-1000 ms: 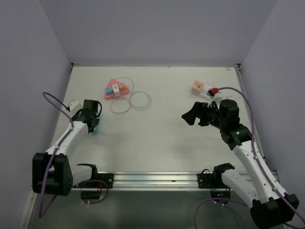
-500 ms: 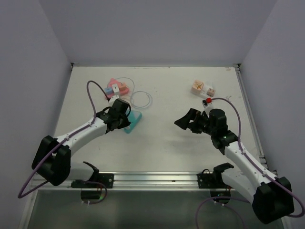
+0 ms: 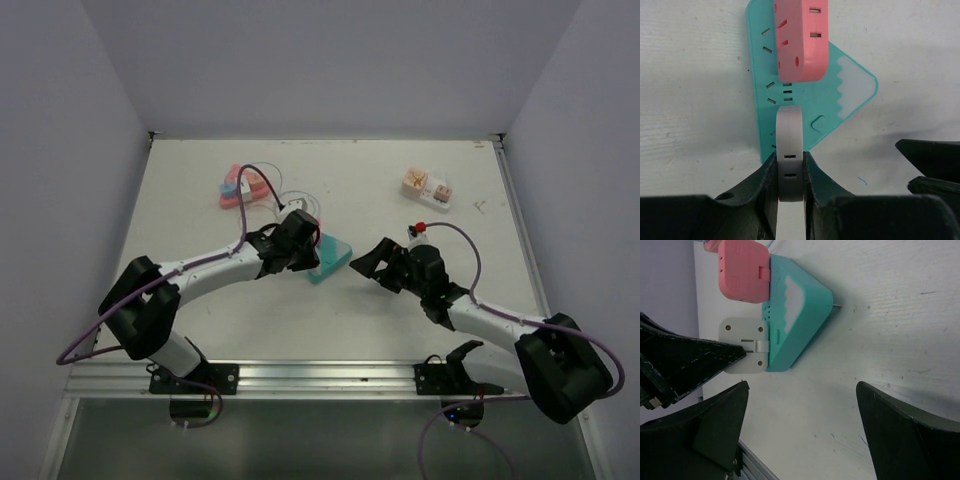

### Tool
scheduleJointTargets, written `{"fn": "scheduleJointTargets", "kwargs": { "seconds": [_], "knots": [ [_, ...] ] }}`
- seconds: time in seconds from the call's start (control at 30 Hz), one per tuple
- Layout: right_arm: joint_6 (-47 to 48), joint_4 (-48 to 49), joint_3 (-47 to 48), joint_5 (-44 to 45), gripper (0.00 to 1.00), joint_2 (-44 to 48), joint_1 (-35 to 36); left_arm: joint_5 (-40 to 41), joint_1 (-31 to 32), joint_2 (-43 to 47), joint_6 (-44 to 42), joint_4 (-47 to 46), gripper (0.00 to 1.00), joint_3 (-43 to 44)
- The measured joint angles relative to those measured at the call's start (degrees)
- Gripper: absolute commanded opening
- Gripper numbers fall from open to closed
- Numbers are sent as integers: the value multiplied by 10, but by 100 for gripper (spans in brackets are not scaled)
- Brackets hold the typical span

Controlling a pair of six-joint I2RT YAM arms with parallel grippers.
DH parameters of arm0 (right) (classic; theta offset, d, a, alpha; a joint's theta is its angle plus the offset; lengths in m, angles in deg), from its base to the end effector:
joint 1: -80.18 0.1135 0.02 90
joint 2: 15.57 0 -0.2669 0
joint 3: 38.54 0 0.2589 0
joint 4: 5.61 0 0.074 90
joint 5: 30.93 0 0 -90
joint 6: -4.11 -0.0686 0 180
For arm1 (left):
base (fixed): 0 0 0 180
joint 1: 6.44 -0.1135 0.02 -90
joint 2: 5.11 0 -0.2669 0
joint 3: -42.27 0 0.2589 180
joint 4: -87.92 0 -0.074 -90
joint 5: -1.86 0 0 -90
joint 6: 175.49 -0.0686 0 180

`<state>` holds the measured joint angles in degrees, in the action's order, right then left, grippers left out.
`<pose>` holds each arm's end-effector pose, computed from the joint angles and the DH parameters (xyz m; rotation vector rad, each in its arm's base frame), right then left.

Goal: Pull the plug off the socket

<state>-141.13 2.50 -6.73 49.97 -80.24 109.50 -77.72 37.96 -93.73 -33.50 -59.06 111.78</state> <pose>0.2144 0.1329 0.1549 0.3793 2.1414 1.0632 0.2552 -0.2326 0.1839 -0.2461 2.5156 -0.4925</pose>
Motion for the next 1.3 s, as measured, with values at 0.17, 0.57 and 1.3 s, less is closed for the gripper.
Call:
{"fn": "scheduleJointTargets", "kwargs": {
  "seconds": [0.17, 0.57, 1.3],
  "knots": [
    [-28, 61, -9, 29, 86, -58, 26, -3, 8, -12, 20, -17, 0, 7],
    [-101, 311, -19, 37, 78, -265, 48, -3, 25, -37, 45, -32, 0, 28],
    [-128, 522, -35, 47, 26, -390, 49, -13, 31, -44, 73, -56, 0, 26]
  ]
}}
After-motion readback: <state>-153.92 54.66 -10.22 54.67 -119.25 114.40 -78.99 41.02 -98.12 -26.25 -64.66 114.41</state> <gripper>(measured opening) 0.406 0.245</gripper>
